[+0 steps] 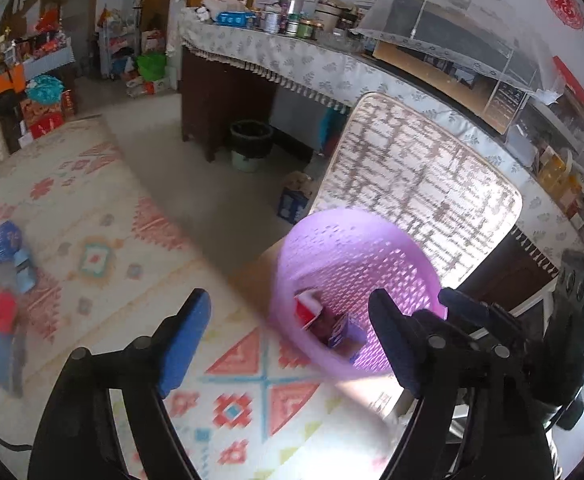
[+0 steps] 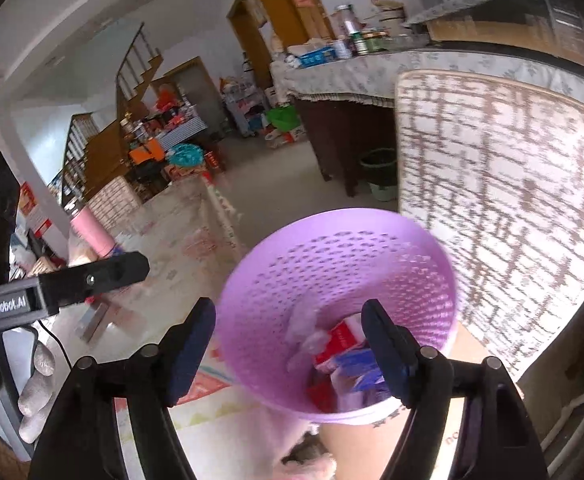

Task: Collect trash
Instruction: 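Carry both boxes over the purple wastebasket and open both tools, then return to the table and grasp the blue snack box with the left tool, then grasp the long red box with the right tool while left tool holds blue box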

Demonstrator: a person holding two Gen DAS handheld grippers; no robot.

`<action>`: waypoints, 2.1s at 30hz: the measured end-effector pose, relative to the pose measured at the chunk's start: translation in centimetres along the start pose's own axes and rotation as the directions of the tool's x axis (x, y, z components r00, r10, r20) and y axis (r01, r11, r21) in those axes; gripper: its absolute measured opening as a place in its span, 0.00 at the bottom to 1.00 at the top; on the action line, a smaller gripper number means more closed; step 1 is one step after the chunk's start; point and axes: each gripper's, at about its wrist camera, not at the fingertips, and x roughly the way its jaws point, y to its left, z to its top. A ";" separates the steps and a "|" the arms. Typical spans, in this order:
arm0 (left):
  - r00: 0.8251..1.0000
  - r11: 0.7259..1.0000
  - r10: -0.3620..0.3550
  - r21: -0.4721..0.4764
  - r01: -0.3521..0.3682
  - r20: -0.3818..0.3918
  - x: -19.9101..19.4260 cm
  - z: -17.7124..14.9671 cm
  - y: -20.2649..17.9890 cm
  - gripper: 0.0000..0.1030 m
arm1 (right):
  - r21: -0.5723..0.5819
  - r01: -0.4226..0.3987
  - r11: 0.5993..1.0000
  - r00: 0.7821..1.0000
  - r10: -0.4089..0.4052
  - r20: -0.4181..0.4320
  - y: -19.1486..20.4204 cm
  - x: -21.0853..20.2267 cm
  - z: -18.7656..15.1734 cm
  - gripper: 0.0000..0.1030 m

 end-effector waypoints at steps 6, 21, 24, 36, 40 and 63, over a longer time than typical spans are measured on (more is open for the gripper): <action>0.996 0.995 0.090 -0.044 -0.089 0.007 -4.2 -3.2 4.7 0.78 | -0.046 -0.055 0.997 0.998 0.054 -0.036 4.5 1.0 -1.0 0.78; 0.940 0.842 0.334 -0.425 -0.332 -0.071 -10.2 -8.2 28.0 0.78 | -0.105 -0.271 0.957 0.951 0.249 -0.185 17.4 8.1 -5.4 0.79; 0.943 0.801 0.315 -0.503 -0.326 -0.108 -9.2 -7.3 32.3 0.78 | -0.102 -0.299 0.949 0.938 0.273 -0.212 19.1 10.1 -6.0 0.79; 0.968 0.642 0.220 -0.730 -0.236 -0.119 -3.4 -3.2 43.1 0.78 | -0.078 -0.340 0.937 0.908 0.305 -0.287 20.1 13.8 -7.2 0.79; 0.957 0.643 0.233 -0.711 -0.284 -0.171 -1.5 -2.1 43.8 0.78 | -0.110 -0.345 0.932 0.910 0.303 -0.283 20.6 13.4 -7.4 0.79; 0.928 0.788 0.353 -0.498 -0.362 -0.115 -10.1 -7.4 33.3 0.18 | -0.159 -0.323 0.933 0.922 0.272 -0.276 21.2 13.1 -7.8 0.80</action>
